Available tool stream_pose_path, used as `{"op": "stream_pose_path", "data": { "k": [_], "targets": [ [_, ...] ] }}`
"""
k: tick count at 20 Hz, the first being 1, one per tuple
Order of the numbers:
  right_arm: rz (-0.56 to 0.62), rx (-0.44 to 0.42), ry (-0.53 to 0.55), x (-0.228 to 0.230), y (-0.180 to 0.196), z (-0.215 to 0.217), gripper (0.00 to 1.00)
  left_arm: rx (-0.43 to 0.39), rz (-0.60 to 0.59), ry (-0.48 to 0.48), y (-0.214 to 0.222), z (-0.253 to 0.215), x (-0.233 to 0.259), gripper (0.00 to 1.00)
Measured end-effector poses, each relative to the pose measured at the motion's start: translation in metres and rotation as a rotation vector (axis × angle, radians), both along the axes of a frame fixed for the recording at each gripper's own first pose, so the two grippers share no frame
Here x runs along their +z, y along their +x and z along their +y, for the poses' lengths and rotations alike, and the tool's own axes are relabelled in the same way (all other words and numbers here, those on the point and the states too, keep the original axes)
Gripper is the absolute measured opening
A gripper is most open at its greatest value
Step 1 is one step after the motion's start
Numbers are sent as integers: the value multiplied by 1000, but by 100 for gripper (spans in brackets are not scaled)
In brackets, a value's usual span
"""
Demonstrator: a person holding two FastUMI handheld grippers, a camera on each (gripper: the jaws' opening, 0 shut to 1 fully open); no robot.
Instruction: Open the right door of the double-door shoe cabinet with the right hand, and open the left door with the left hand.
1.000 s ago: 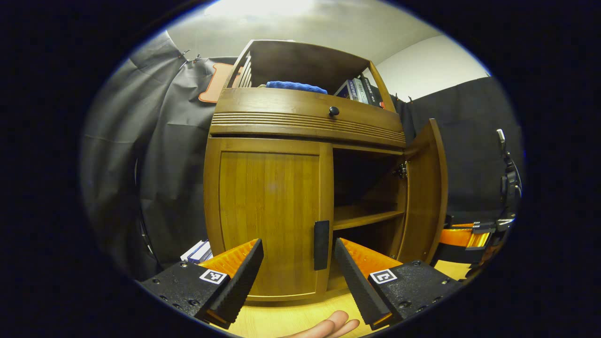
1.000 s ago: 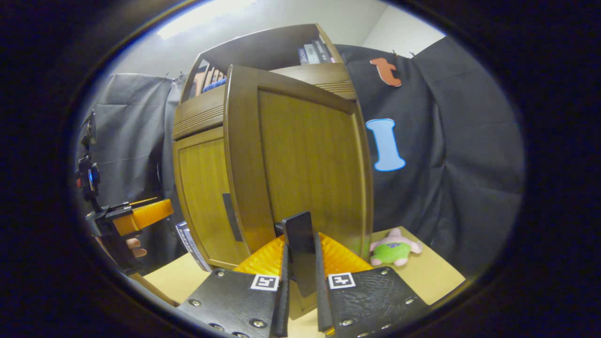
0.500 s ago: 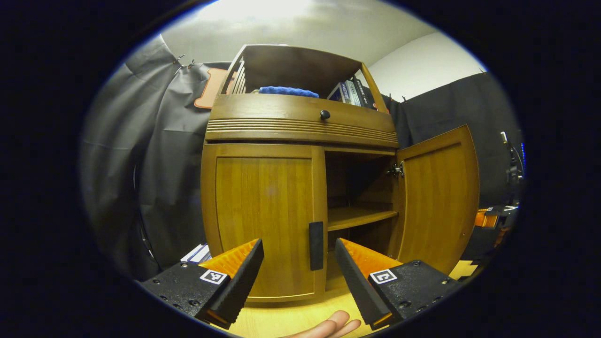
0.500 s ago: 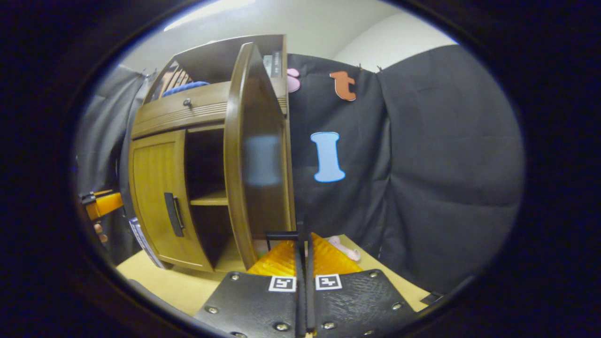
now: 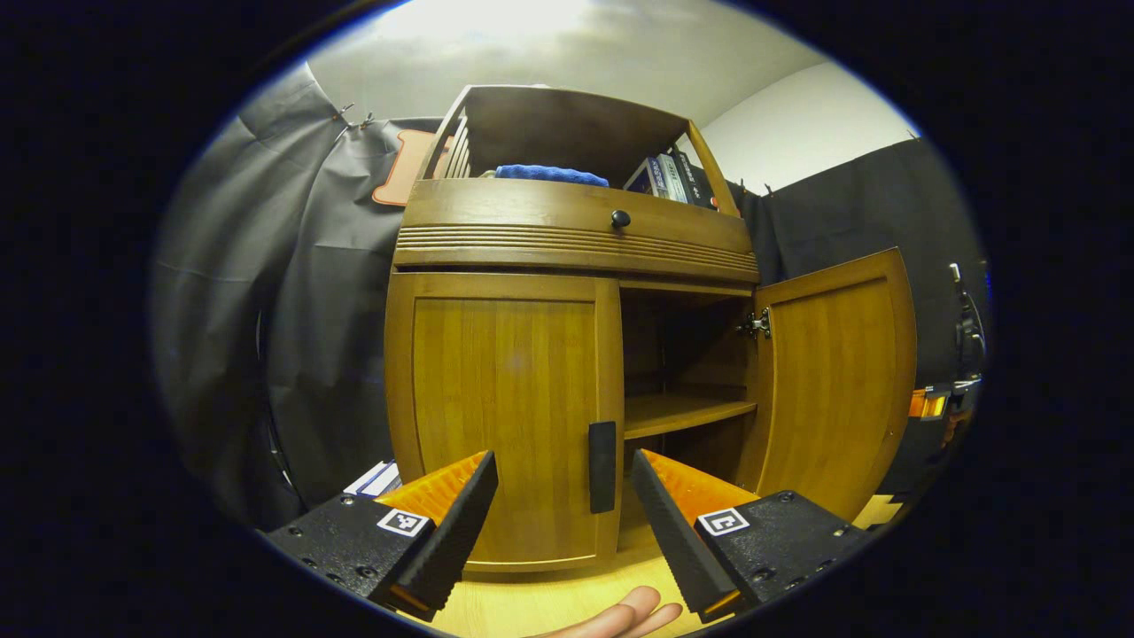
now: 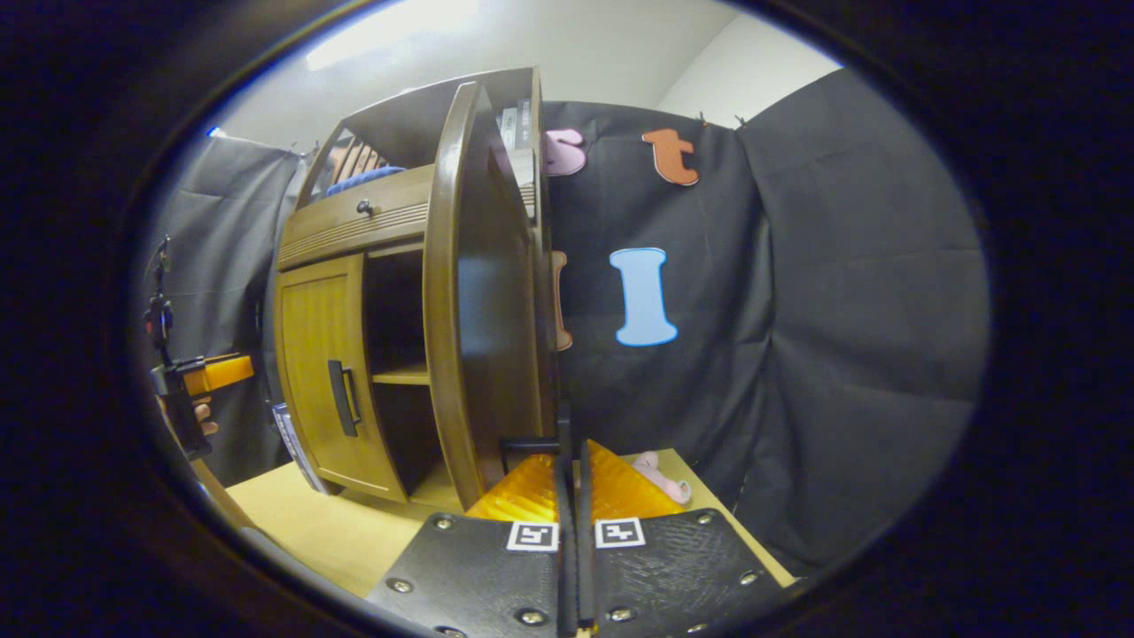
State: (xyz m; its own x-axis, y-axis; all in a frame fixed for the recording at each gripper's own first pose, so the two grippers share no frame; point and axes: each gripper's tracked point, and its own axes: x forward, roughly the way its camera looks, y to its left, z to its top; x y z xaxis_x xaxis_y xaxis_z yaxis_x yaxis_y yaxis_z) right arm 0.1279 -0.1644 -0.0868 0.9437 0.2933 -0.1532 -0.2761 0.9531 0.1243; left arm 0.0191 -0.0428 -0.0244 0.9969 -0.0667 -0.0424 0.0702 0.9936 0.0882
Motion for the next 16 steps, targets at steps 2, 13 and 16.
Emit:
{"op": "stream_pose_path", "data": {
  "k": [2,13,16],
  "targets": [
    [16,34,23,0,5,-7,8,3,-8,1,0,2,2,92],
    [20,82,32,-3,8,-7,7,15,-26,-10,16,3,2,92],
    [14,71,-5,-2,9,-5,7,14,-57,-25,22,2,7,91]
  ]
}}
